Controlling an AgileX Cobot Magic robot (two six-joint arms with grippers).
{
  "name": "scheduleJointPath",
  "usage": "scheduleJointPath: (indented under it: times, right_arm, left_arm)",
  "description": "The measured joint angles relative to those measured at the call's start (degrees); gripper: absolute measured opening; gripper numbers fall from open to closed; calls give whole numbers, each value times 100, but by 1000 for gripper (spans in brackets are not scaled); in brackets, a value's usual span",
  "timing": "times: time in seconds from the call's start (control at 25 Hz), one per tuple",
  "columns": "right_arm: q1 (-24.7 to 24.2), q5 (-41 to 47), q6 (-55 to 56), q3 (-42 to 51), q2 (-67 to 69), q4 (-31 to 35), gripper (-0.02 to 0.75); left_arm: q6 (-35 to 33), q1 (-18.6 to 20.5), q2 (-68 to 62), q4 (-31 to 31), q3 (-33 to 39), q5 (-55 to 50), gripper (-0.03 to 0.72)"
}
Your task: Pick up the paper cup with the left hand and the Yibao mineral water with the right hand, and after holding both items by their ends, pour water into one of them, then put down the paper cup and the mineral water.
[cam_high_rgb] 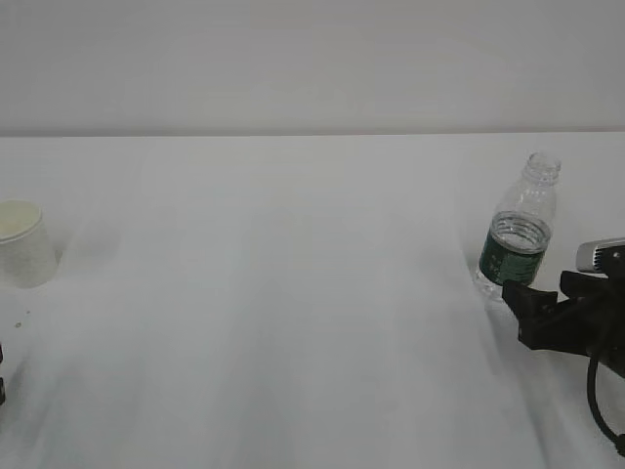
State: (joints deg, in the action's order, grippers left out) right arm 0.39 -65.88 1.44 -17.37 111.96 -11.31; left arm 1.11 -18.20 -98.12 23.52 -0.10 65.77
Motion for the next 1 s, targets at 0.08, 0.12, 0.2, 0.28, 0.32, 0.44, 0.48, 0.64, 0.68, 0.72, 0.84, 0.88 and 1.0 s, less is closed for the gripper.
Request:
scheduleJointPath:
  times: [0.08, 0.12, 0.2, 0.28, 0.32, 0.44, 0.48, 0.64, 0.68, 0.72, 0.84, 0.88, 1.0]
  right_arm:
    - [-141, 0, 9, 0, 0, -122, 582]
    - [-237, 0, 25, 0, 0, -254, 568]
    - [-469, 0, 43, -11, 0, -567, 543]
    - [-699, 0, 142, -64, 0, -948, 531]
    - [-820, 0, 191, -102, 0, -1093, 529]
    - [-1135, 0, 412, -307, 0, -1803, 527]
    - [-1246, 62, 524, -412, 0, -2111, 526]
    - [-1370, 156, 716, -629, 0, -2728, 525]
    - [-1374, 156, 729, -629, 0, -2774, 525]
    - [-1384, 156, 733, -629, 0, -2797, 525]
    - [-1384, 193, 743, -629, 0, -2797, 525]
    - [-1384, 193, 743, -629, 0, -2786, 525]
    - [-1384, 193, 743, -629, 0, -2662, 525]
  left_arm:
    - [0, 0, 0, 0, 0, 0, 490]
    - [0, 0, 0, 0, 0, 0, 490]
    - [0, 0, 0, 0, 0, 0, 489]
    - [0, 0, 0, 0, 0, 0, 489]
    - [0, 0, 0, 0, 0, 0, 489]
    - [0, 0, 0, 0, 0, 0, 489]
    - [0, 0, 0, 0, 0, 0, 489]
    - [0, 0, 0, 0, 0, 0, 489]
    - [0, 0, 0, 0, 0, 0, 489]
    - [0, 0, 0, 0, 0, 0, 488]
    - [0, 0, 0, 0, 0, 0, 483]
    - [0, 0, 0, 0, 0, 0, 482]
    - [0, 0, 0, 0, 0, 0, 482]
